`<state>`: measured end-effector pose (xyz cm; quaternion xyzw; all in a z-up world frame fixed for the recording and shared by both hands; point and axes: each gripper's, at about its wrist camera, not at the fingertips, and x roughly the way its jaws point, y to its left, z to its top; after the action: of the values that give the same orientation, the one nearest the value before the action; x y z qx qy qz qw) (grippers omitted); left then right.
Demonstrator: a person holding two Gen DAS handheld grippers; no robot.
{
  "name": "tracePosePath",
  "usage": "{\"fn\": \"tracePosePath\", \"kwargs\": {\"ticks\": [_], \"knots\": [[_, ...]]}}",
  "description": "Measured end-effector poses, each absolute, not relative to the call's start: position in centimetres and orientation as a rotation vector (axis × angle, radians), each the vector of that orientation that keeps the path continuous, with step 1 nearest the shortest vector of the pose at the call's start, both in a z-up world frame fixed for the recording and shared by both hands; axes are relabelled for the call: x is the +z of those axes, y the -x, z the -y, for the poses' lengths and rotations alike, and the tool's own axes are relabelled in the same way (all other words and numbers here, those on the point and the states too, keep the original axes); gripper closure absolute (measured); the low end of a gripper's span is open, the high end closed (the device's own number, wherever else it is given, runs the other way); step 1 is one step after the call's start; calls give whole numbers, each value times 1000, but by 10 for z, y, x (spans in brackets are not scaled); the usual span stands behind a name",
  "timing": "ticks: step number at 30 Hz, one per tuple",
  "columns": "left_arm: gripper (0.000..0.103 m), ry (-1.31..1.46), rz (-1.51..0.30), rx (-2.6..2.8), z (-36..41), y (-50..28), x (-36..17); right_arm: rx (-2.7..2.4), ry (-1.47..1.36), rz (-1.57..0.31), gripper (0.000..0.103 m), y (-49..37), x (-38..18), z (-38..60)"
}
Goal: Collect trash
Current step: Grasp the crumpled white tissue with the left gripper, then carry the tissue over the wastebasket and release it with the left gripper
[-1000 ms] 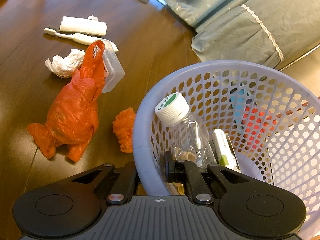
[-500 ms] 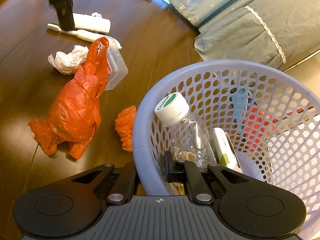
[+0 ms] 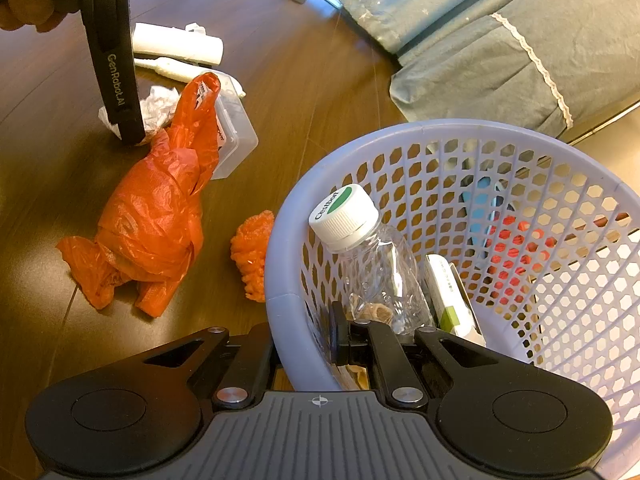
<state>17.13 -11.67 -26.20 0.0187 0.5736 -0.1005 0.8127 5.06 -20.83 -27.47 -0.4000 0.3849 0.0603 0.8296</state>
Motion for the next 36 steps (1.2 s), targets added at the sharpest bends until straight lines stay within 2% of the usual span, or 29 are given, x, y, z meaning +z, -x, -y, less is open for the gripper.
{"fn": "tracePosePath", "kwargs": {"ticks": [4, 17, 29, 36], "knots": [[87, -33, -1231, -222, 109, -169, -256, 128, 849, -817, 99, -51, -275, 208], [88, 23, -1141, -221, 81, -160, -188, 127, 843, -817, 98, -50, -274, 208], [88, 45, -1008, -416, 129, -184, -122, 125, 840, -816, 98, -50, -274, 208], [88, 42, -994, -495, 152, -195, -111, 123, 836, -817, 98, -52, -273, 208]]}}
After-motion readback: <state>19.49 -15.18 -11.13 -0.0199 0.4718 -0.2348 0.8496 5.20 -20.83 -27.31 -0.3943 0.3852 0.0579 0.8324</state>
